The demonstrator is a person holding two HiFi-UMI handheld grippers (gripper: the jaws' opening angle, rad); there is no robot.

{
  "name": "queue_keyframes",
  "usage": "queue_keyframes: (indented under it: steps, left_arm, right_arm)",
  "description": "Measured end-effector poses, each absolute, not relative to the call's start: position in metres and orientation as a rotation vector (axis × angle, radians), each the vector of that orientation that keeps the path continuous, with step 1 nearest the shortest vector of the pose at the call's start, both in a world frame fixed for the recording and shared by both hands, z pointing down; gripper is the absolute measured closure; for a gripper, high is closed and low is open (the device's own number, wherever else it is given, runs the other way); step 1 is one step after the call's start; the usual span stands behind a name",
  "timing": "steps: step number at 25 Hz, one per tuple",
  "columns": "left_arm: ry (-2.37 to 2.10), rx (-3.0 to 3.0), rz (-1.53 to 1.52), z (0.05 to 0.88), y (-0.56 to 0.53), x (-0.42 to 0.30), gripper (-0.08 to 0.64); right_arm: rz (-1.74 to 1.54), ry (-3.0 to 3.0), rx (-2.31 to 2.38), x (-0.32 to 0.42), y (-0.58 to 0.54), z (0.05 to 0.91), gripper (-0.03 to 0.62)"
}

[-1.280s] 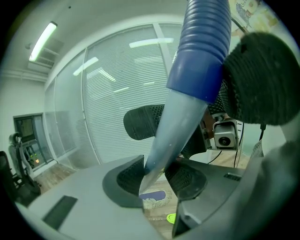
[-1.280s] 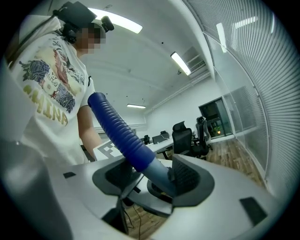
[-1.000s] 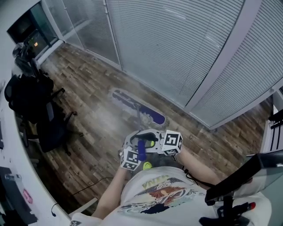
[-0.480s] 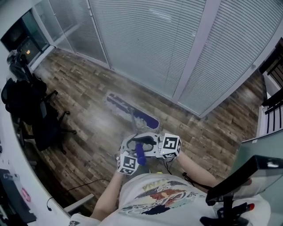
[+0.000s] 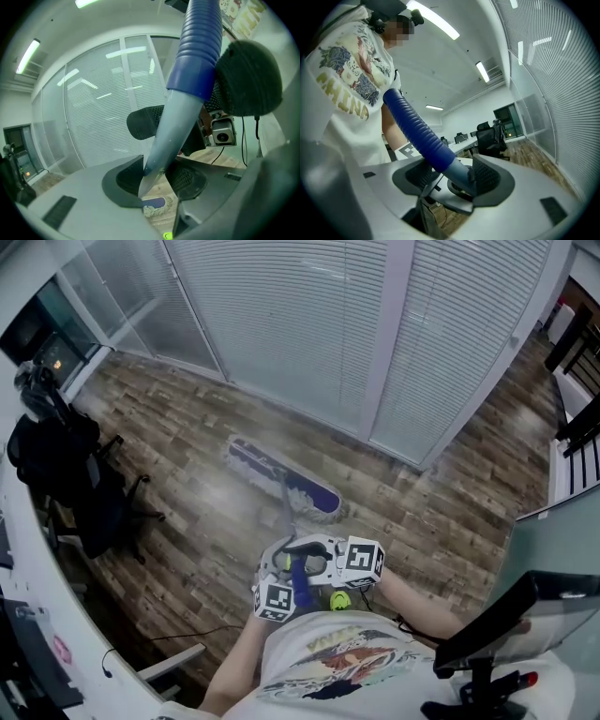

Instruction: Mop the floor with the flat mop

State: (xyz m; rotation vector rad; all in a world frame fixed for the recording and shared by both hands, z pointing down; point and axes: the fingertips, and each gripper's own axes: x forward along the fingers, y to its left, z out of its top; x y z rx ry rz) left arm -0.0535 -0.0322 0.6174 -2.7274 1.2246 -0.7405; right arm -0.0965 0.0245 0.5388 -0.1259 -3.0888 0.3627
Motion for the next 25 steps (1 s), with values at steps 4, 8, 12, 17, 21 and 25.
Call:
queue_keyframes:
  steps: [4, 8, 12, 17, 21, 25]
  left_arm:
    - [1.186, -2.738, -0.739, 0.626, -0.024, -0.066, 0.428]
    - [1.159, -2.717, -0.705, 0.62, -0.042, -0.081, 0.43]
    - [1.141, -2.731, -0.639, 0.611, -0.084, -0.097, 0.43]
    - [1.13, -2.73, -0.588, 0.599, -0.15, -0.133, 0.43]
    - [1.157, -2.728, -0.57, 0.602, -0.179, -0.163, 0.431]
    - [1.191, -2.728, -0.552, 0.604, -0.204, -0.174, 0.431]
  right_arm:
    - [0.343, -3.061, -0.19, -0.114, 0.033, 0.553, 0.336]
    - [0.329, -3.056, -0.211, -0.131, 0.015, 0.55, 0.334]
    - [0.329, -3.059, -0.148, -0.149, -0.029, 0.541, 0.334]
    - [0.293, -3.05, -0.074, -0.187, -0.1, 0.533, 0.336]
    - [0.281, -3.031, -0.092, -0.219, -0.129, 0.535, 0.357]
    - [0.275, -3.015, -0.094, -0.23, -0.152, 0.534, 0.357]
